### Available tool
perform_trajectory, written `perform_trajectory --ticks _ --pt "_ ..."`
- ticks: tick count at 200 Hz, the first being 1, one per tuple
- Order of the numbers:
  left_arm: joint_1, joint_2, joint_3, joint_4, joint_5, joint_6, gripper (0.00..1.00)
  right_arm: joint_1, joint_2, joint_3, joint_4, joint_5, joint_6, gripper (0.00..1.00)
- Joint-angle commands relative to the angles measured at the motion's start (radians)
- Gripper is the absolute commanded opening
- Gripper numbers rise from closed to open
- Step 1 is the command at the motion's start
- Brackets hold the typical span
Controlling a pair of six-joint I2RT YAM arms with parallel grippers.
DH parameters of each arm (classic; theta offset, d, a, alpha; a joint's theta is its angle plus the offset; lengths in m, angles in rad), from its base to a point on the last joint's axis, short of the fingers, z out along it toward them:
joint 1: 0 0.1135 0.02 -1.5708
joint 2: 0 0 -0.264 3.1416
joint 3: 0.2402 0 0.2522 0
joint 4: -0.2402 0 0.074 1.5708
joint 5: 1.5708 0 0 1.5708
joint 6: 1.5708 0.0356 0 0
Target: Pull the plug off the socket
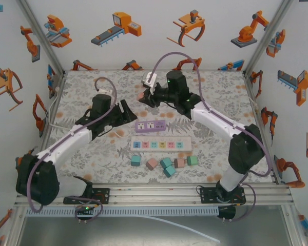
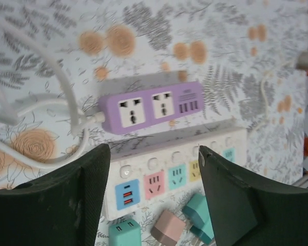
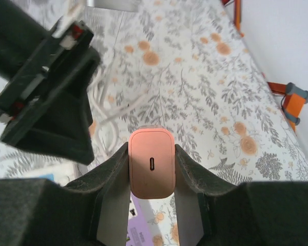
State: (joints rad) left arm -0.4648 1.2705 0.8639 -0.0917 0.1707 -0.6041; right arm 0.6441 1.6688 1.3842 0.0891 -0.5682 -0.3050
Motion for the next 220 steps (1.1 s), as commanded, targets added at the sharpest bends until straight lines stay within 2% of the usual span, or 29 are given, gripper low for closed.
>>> perform_trajectory --ticks 1,35,54,69,93,104,113,127,137,148,163,186,203,220 --pt "-0.002 -0.115 0.038 -0.029 0.071 0.16 0.68 -0.011 -0.093 -0.011 0.119 0.012 0.245 0.03" --pt "-0.005 -0.307 0.018 -0.075 0.226 0.39 0.75 -0.011 -0.212 -0.068 0.189 0.033 0.534 0.01" --pt "-0.008 -0.4 0.021 -0.109 0.355 0.515 0.79 -0.011 -0.291 -0.122 0.198 0.087 0.66 0.0" --pt "-0.014 -0.446 0.053 -0.181 0.447 0.601 0.82 -0.014 -0.357 -0.151 0.136 0.155 0.751 0.0" --pt "-0.027 -0.494 0.12 -0.333 0.517 0.732 0.86 -0.018 -0.462 -0.188 -0.016 0.195 0.85 0.0" --pt "-0.031 -0.516 0.139 -0.405 0.553 0.799 0.93 -0.018 -0.507 -0.209 -0.092 0.204 0.905 0.0" --pt "-0.031 -0.532 0.15 -0.474 0.616 0.908 1.0 -0.018 -0.549 -0.232 -0.145 0.203 0.948 0.0" --pt "-0.036 -0.565 0.15 -0.594 0.691 1.085 0.97 -0.018 -0.606 -0.277 -0.219 0.181 1.007 0.0" --pt "-0.038 -0.591 0.143 -0.704 0.742 1.265 0.97 -0.016 -0.642 -0.309 -0.271 0.163 1.036 0.0" --pt "-0.038 -0.62 0.132 -0.804 0.764 1.425 0.97 -0.012 -0.679 -0.355 -0.306 0.139 1.053 0.0" --pt "-0.038 -0.634 0.128 -0.841 0.744 1.44 0.97 0.022 -0.73 -0.425 -0.337 0.144 1.052 0.0" --pt "-0.038 -0.627 0.122 -0.887 0.772 1.474 0.97 0.12 -0.778 -0.531 -0.368 0.231 1.073 0.0" --pt "-0.04 -0.628 0.103 -0.889 0.786 1.491 0.97 0.196 -0.77 -0.601 -0.356 0.294 1.126 0.0" --pt "-0.043 -0.629 0.083 -0.897 0.754 1.534 0.97 0.265 -0.736 -0.653 -0.319 0.332 1.173 0.0"
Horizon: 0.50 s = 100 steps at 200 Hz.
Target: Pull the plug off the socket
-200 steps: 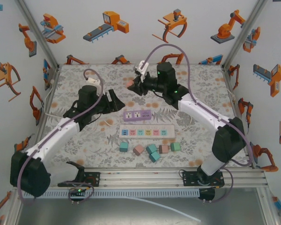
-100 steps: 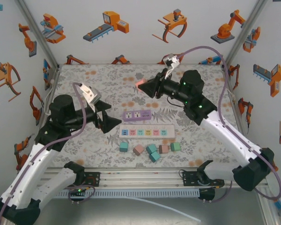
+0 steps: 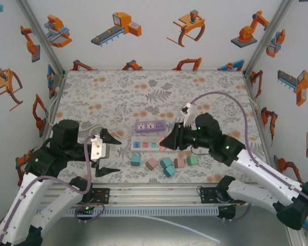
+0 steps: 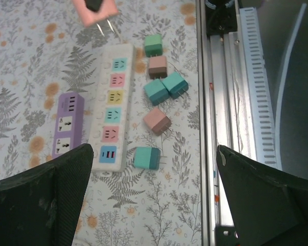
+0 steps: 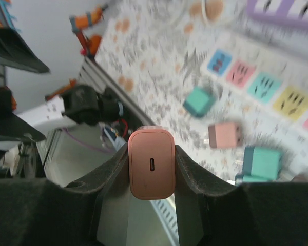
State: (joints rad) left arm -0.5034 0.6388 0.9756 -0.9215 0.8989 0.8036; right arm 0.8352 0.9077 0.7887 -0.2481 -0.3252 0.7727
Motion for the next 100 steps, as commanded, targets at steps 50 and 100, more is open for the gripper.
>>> perform_trajectory --ticks 50,100 --pt "-0.021 0.029 -0.085 -0.072 -0.067 0.241 0.97 0.235 0.21 -0.18 0.241 0.181 0.242 0.0" --pt "-0.073 0.051 -0.111 -0.067 -0.138 0.267 0.97 0.325 0.322 -0.232 0.291 0.317 0.322 0.0"
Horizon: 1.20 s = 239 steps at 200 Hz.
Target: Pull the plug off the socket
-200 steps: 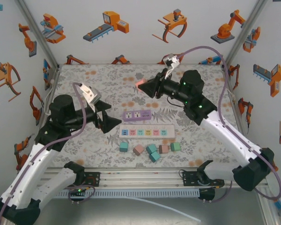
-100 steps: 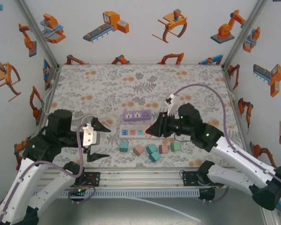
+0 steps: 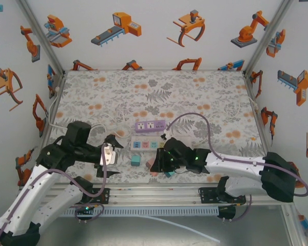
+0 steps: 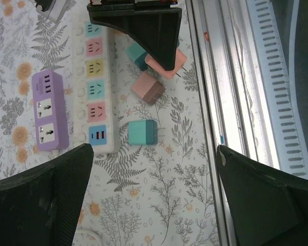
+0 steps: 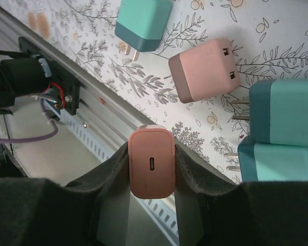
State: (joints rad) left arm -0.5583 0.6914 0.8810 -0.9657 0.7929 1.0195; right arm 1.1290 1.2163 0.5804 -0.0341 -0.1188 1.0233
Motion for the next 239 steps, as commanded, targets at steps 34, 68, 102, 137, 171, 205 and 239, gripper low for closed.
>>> perform_trajectory --ticks 34,68,102,137,171,205,239 --pt "-0.025 -0.013 -0.038 -0.012 -0.036 0.044 0.97 0.045 0.054 -0.102 0.176 0.142 0.143 0.0" --pt "-0.026 -0.025 -0.054 0.007 -0.038 0.033 0.97 0.052 0.117 -0.117 0.257 0.157 0.156 0.02" --pt "-0.026 -0.025 -0.055 0.014 -0.038 0.028 0.97 0.052 0.164 -0.117 0.31 0.198 0.166 0.14" --pt "-0.026 -0.032 -0.074 0.05 -0.033 0.007 0.97 0.052 0.217 -0.09 0.337 0.237 0.153 0.27" --pt "-0.028 -0.038 -0.089 0.087 -0.029 -0.017 0.97 0.052 0.276 -0.037 0.325 0.219 0.138 0.36" --pt "-0.028 -0.051 -0.099 0.102 -0.03 -0.037 0.97 0.054 0.273 -0.005 0.268 0.237 0.139 0.45" --pt "-0.028 -0.082 -0.12 0.123 -0.04 -0.056 0.97 0.055 0.223 0.001 0.179 0.279 0.138 0.55"
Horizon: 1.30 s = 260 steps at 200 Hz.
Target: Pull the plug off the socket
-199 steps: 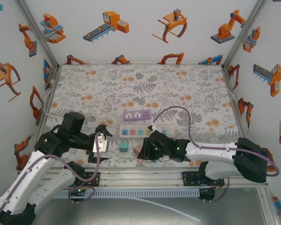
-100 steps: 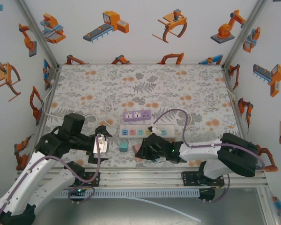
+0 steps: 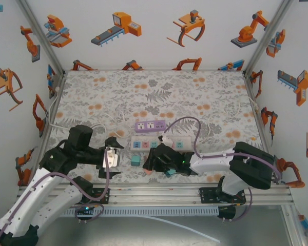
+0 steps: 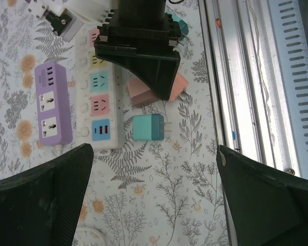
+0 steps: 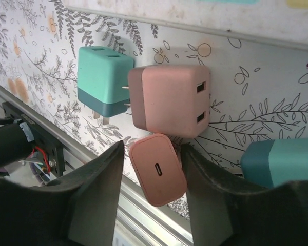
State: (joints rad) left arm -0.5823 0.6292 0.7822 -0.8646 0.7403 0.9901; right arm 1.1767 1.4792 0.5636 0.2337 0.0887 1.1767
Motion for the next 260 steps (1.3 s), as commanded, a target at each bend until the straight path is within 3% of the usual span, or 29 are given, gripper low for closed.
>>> perform_trajectory --ticks 1,60,106,128,149,173,190,200,240,260 --pt "-0.003 -0.02 -0.022 0.022 0.014 -0.026 0.97 0.008 -0.041 0.018 -0.092 0.072 -0.016 0.55" --pt "-0.004 -0.023 -0.023 0.044 0.004 -0.054 0.97 0.008 -0.23 0.107 -0.365 0.165 -0.16 0.58" --pt "-0.005 -0.029 -0.025 0.143 -0.045 -0.16 0.97 -0.001 -0.385 0.264 -0.568 0.426 -0.537 0.67" --pt "-0.005 -0.043 -0.041 0.263 -0.117 -0.319 0.97 -0.007 -0.424 0.314 -0.571 0.624 -0.776 0.81" --pt "-0.005 -0.041 -0.07 0.421 -0.271 -0.611 0.97 -0.051 -0.455 0.294 -0.455 0.749 -1.006 0.9" --pt "-0.004 -0.001 -0.078 0.521 -0.628 -0.991 0.97 -0.18 -0.49 0.247 -0.353 0.793 -1.106 0.95" --pt "0.004 0.036 -0.077 0.505 -0.946 -1.265 0.97 -0.305 -0.534 0.198 -0.325 0.771 -1.086 0.97" --pt "0.02 0.057 -0.081 0.479 -1.075 -1.384 0.97 -0.385 -0.563 0.155 -0.296 0.743 -1.083 0.99" --pt "0.194 0.128 -0.161 0.516 -1.158 -1.573 0.97 -0.749 -0.628 0.01 -0.268 0.595 -0.996 1.0" --pt "0.259 0.165 -0.223 0.597 -1.213 -1.589 0.97 -0.915 -0.602 -0.049 -0.222 0.482 -0.969 1.0"
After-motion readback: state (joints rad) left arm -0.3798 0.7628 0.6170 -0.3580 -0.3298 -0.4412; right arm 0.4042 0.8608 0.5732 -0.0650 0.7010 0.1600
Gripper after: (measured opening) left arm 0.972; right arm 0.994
